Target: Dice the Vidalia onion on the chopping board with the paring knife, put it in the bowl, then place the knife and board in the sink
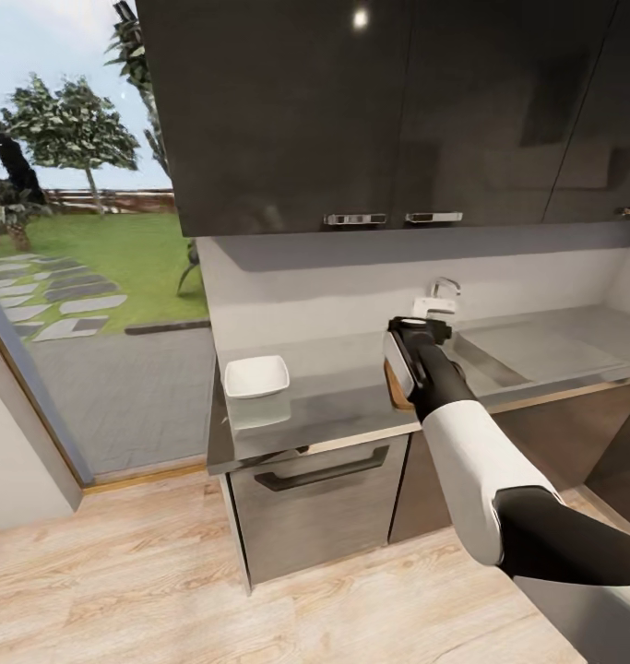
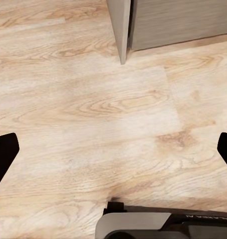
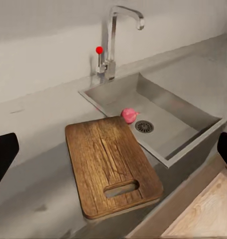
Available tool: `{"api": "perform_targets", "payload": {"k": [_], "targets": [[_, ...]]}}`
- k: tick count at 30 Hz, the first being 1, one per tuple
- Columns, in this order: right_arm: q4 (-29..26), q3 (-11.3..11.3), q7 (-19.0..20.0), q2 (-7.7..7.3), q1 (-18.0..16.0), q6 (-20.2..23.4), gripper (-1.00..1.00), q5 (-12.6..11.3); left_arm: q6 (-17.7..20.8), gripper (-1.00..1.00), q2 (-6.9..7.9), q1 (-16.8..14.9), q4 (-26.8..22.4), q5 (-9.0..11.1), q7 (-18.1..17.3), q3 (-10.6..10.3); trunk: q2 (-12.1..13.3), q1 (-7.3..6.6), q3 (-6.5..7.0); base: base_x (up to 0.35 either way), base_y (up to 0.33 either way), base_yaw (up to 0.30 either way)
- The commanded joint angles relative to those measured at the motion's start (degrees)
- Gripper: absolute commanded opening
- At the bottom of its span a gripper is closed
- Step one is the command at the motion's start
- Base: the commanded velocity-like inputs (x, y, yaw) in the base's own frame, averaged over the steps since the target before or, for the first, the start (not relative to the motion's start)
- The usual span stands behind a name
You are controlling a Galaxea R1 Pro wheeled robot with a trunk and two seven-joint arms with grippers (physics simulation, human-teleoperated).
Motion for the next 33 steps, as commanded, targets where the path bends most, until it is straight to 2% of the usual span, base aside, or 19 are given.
{"api": "perform_targets", "payload": {"k": [1, 8, 12, 15, 18, 21, 22, 27, 29, 31, 33], "targets": [[-0.01, -0.3, -0.99, 0.01, -0.05, 0.25, 1.0, -0.19, -0.09, 1.0, 0.01, 0.0, -0.05, 0.24, 0.02, -0.03, -0.12, 0.04, -0.12, 0.0, 0.0, 0.0], [0.15, -5.41, -10.23, 0.01, -0.11, -1.1, 1.0, -0.53, -0.09, 1.0, 0.01, 0.0, -0.02, 0.28, 0.02, -0.03, -0.12, 0.04, -0.12, 0.0, 0.0, 0.0], [0.16, -7.11, -13.81, 0.01, -0.13, -1.42, 1.0, -0.93, -0.09, 1.0, 0.01, 0.0, -0.02, 0.26, 0.02, -0.03, -0.12, 0.04, -0.12, 0.0, 0.0, 0.0], [0.16, -8.78, -16.17, 0.01, -0.11, -1.51, 1.0, -2.98, -0.09, 1.0, 0.01, 0.0, -0.02, 0.26, 0.02, -0.03, -0.12, 0.04, -0.12, 0.0, 0.0, 0.0], [0.17, -10.88, -19.14, 0.01, -0.1, -1.55, 1.0, -7.72, -0.09, 1.0, 0.01, 0.0, -0.02, 0.27, 0.02, -0.03, -0.12, 0.04, -0.12, 0.0, 0.0, 0.0], [0.17, -11.81, -24.12, 0.01, -0.1, -1.57, 1.0, -13.83, -0.09, 1.0, 0.01, 0.0, -0.02, 0.29, 0.02, -0.03, -0.12, 0.04, -0.12, 0.0, 0.0, 0.0], [0.17, -11.9, -25.41, 0.01, -0.11, -1.57, 1.0, -15.01, -0.09, 1.0, 0.01, 0.0, -0.02, 0.3, 0.02, -0.03, -0.12, 0.04, -0.12, 0.0, 0.0, 0.0], [0.17, -12.03, -27.59, 0.01, -0.12, -1.5, 1.0, -19.21, -0.09, 1.0, 0.01, 0.0, -0.02, 0.32, 0.02, -0.03, -0.12, 0.04, -0.12, 0.0, 0.0, 0.0], [0.17, -12.05, -27.95, 0.01, -0.1, -1.33, 1.0, -23.14, -0.09, 1.0, 0.01, 0.0, 0.0, 0.33, 0.02, -0.03, -0.12, 0.04, -0.12, 0.0, 0.0, 0.0], [0.17, -12.05, -28.04, 0.01, -0.08, -1.26, 1.0, -25.45, -0.09, 1.0, 0.01, 0.0, 0.01, 0.33, 0.02, -0.03, -0.12, 0.04, -0.12, 0.0, 0.0, 0.0], [0.17, -12.04, -28.22, 0.01, -0.09, -1.18, 1.0, -29.65, -0.09, 1.0, 0.01, 0.0, -0.01, 0.33, 0.02, -0.03, -0.12, 0.04, -0.12, 0.0, 0.0, 0.0]]}}
